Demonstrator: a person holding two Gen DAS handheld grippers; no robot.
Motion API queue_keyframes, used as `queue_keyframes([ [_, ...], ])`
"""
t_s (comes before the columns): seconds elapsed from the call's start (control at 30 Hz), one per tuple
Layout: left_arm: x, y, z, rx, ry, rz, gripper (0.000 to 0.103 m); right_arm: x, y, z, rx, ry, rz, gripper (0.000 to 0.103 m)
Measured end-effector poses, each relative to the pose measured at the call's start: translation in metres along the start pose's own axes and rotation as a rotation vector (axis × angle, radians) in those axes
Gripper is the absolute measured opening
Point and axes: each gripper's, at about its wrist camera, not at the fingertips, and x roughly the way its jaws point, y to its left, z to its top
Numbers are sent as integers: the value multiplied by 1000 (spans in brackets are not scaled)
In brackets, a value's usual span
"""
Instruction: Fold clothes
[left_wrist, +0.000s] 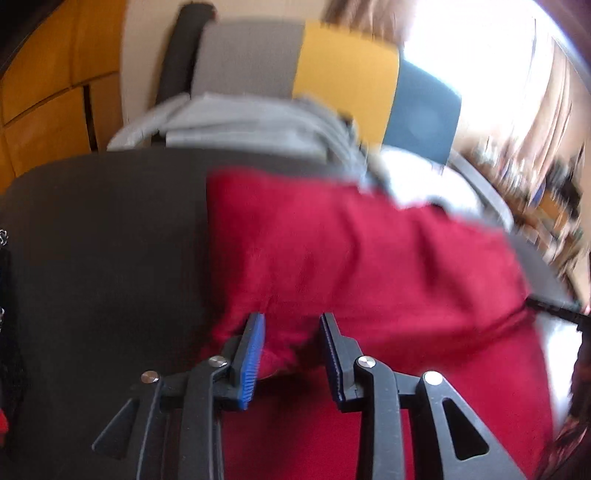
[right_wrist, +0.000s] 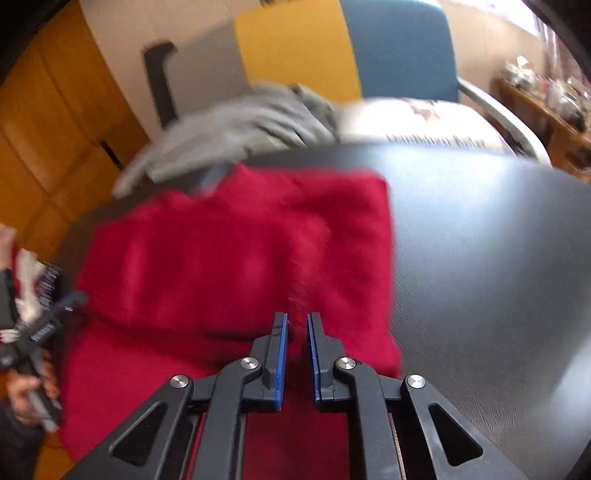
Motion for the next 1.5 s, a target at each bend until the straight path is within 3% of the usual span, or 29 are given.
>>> queue_keyframes([
  [0.07, -2, 0, -3, 26, 11, 6, 31, -2, -5, -5, 14, -19, 10, 5],
  [0.17, -9, 0, -1, 37, -10, 3, 31, -18, -6, 1, 74, -85, 122, 16],
  [0.27, -19, -5, 5, 22, -65, -27, 31, -22, -8, 14, 136, -116, 179, 67],
  [0.37, -26, -19, 15, 28, -108, -58, 31, -6, 1, 25, 130, -106, 187, 67],
  [0.4, -23, -24, 19, 37, -102, -60, 31, 4, 7, 28, 116, -88, 180, 62],
  [0.43, -18, -31, 23, 53, -92, -60, 31, 12, 15, 28, 81, -65, 147, 54],
  [0.47, -12, -37, 27, 72, -77, -55, 31, 17, 24, 27, 29, -47, 94, 27],
  [0.57, 1, -44, 28, 115, -28, -53, 31, 14, 53, 23, -131, -37, -19, 7],
  [0.63, 3, -43, 19, 141, -12, -63, 31, -5, 61, 18, -191, -83, -52, 7],
  [0.73, 8, -36, 4, 166, 9, -59, 31, -14, 52, 11, -195, -81, -88, 7],
  [0.83, 5, -33, 4, 154, 33, -73, 31, 15, 39, -1, -163, 9, -78, 10],
  [0.9, 0, -33, 7, 145, 40, -64, 31, 6, 29, -1, -100, -41, -46, 23],
  [0.97, -9, -31, 11, 112, 16, -85, 31, -7, 24, 1, -68, -92, -68, 37],
  [1.03, -17, -28, 18, 85, -34, -92, 31, -25, 31, 4, -84, -165, -64, 38],
  [1.1, -18, -27, 29, 56, -70, -76, 31, -30, 48, 8, -122, -195, -24, 49],
  [1.23, -4, -22, 52, -24, -89, -39, 31, -5, 94, 13, -236, -166, 16, 51],
  [1.33, 17, -9, 64, -98, -75, 1, 33, 24, 110, 20, -229, -146, -1, 51],
  [1.4, 42, 4, 65, -149, -16, 25, 33, 43, 106, 24, -181, -130, -26, 60],
  [1.47, 55, 9, 62, -128, -25, 24, 33, 63, 100, 23, -156, -133, -53, 70],
  [1.5, 57, 9, 64, -109, -32, 24, 33, 69, 98, 22, -150, -139, -56, 70],
])
